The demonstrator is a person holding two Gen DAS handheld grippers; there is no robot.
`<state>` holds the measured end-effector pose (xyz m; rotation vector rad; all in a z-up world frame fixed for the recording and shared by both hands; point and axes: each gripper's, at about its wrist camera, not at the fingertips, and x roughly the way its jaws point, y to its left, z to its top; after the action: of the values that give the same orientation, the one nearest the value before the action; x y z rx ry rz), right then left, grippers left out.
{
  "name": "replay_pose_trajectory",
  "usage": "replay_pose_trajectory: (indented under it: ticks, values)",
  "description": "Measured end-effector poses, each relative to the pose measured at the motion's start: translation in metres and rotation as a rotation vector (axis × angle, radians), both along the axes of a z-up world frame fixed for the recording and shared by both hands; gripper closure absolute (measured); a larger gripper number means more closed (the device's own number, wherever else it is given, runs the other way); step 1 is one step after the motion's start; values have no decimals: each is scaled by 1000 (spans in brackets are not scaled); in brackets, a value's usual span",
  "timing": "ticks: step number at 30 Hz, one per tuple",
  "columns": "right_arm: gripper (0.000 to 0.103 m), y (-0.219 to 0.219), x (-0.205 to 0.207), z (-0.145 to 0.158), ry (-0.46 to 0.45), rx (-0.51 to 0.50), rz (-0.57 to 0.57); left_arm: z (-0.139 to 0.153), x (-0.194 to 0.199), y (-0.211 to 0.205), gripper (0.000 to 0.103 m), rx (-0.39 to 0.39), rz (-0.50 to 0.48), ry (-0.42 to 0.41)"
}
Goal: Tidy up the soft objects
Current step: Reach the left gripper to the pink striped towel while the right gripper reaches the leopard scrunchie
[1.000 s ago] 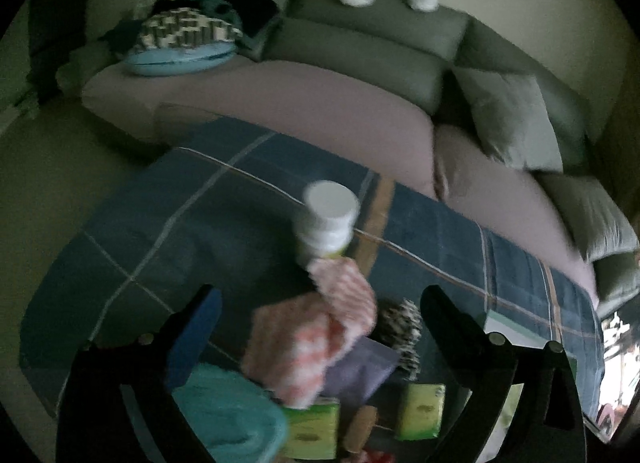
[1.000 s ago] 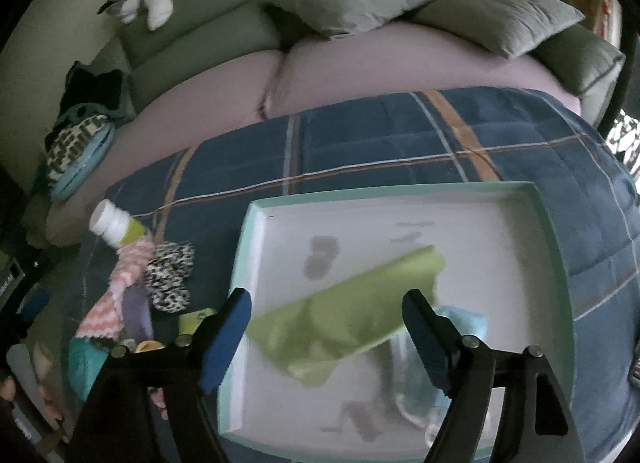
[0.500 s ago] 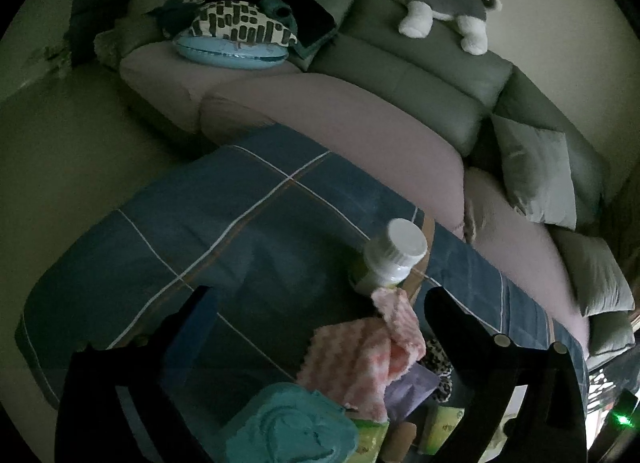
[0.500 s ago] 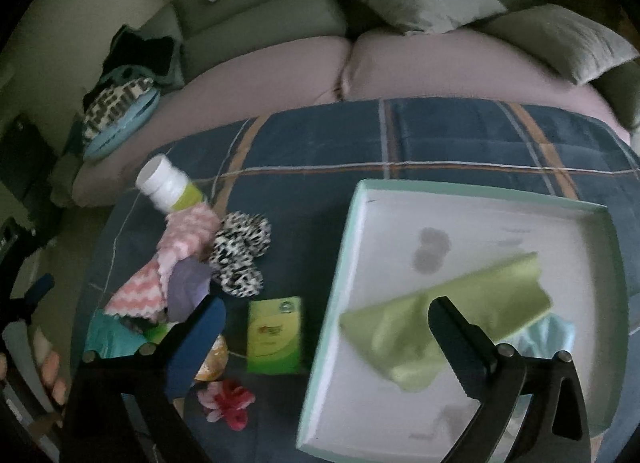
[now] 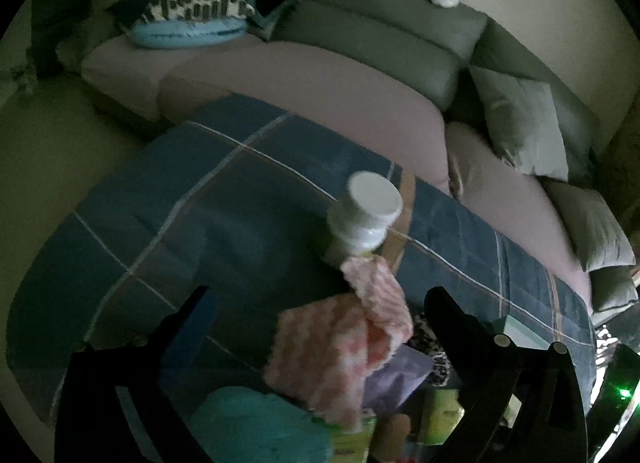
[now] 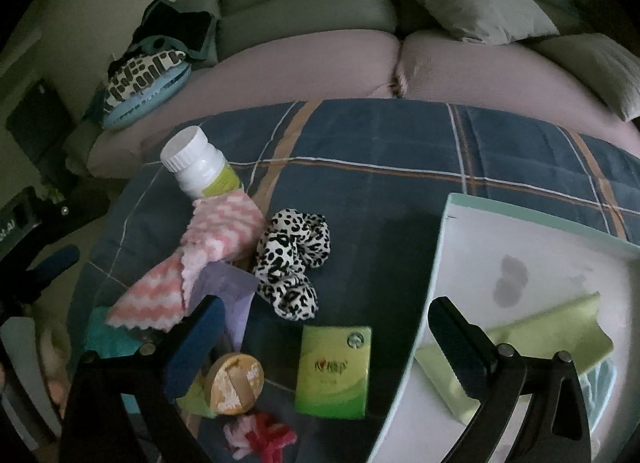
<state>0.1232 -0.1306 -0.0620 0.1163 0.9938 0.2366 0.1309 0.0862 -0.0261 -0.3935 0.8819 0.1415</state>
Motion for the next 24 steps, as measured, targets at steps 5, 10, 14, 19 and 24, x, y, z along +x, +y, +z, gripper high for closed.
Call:
replay_pose_trajectory:
  ticks: [5,10,14,19,24]
  values:
    - [7,7,9,-13,31,-9,15,-8,14,-15,0,39,-28,58]
    - [22,12,11,-22,59,-4,40,-23,26,-26,0,38,-65,128]
    - [38,15,13,-26,70,7,62,-32,30,-28,0,27,-61,158]
    - [51,17,15,-30,77,27,84,-41,37,-29,0,35,-54,199]
    - [72,21,15,-31,81,39,103,-52,43,-34,1,23,-68,226]
